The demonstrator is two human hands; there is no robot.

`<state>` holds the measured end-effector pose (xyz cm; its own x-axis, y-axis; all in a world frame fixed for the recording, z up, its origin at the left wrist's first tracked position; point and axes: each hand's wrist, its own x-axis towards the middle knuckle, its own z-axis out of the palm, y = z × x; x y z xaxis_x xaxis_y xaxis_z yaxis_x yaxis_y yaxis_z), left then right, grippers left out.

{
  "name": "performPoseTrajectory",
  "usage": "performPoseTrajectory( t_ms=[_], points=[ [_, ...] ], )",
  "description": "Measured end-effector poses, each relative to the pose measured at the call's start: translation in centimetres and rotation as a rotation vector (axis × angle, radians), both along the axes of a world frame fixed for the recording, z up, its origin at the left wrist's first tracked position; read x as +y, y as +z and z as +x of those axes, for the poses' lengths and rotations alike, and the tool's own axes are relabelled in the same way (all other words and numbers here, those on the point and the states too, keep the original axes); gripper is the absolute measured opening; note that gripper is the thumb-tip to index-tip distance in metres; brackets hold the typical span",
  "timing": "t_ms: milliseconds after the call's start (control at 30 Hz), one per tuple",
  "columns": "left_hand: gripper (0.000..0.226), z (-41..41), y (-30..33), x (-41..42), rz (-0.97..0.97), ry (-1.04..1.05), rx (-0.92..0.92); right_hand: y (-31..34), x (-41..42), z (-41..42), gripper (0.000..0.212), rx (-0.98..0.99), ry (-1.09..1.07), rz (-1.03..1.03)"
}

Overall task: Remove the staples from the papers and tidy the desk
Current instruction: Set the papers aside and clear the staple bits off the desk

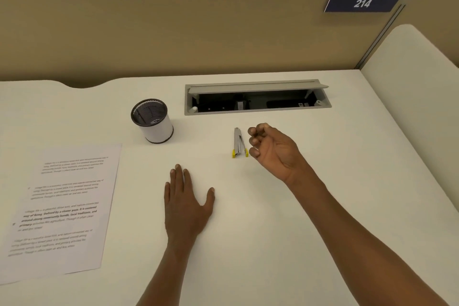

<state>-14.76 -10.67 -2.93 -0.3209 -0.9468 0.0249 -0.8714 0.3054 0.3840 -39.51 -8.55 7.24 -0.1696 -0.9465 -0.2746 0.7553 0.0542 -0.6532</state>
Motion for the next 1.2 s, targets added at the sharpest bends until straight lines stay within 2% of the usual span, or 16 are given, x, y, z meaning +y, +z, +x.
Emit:
performPoseTrajectory(
  t_ms=[233, 367, 500, 633, 700, 767, 900, 1133, 1200],
  points=[
    [0.091, 0.0, 0.2, 0.1, 0.008, 0.001, 0.028, 1.4, -6.1, 4.2, 0.018, 0.123, 0.102, 0.055],
    [0.090, -0.1, 0.2, 0.1, 0.020, -0.006, 0.043, 2.5, -10.8, 7.0, 0.016, 0.331, 0.161, 0.137],
    [0.090, -0.1, 0.1, 0.1, 0.023, -0.005, 0.057, 3.8, -15.3, 10.3, 0.024, 0.751, 0.203, 0.252],
    [0.088, -0.2, -0.1, 0.1, 0.008, -0.002, 0.075, 4.8, -18.6, 12.8, 0.044, 1.266, 0.264, 0.141],
    [0.087, -0.2, -0.2, 0.1, -0.001, -0.005, 0.075, 4.5, -20.0, 13.4, 0.033, 1.608, 0.274, 0.116],
    [0.087, -0.2, -0.2, 0.1, 0.000, -0.006, 0.073, 3.9, -21.2, 13.7, 0.020, 1.797, 0.273, 0.118],
    [0.087, -0.2, -0.2, 0.2, -0.005, -0.006, 0.084, 3.7, -22.3, 14.1, 0.017, 1.928, 0.307, 0.091],
    [0.086, -0.3, -0.3, 0.2, -0.007, -0.007, 0.087, 4.1, -22.9, 13.6, 0.006, 1.925, 0.372, 0.065],
    [0.086, -0.2, -0.3, 0.2, -0.013, -0.009, 0.089, 4.2, -22.8, 13.5, 0.009, 1.959, 0.350, 0.070]
  ],
)
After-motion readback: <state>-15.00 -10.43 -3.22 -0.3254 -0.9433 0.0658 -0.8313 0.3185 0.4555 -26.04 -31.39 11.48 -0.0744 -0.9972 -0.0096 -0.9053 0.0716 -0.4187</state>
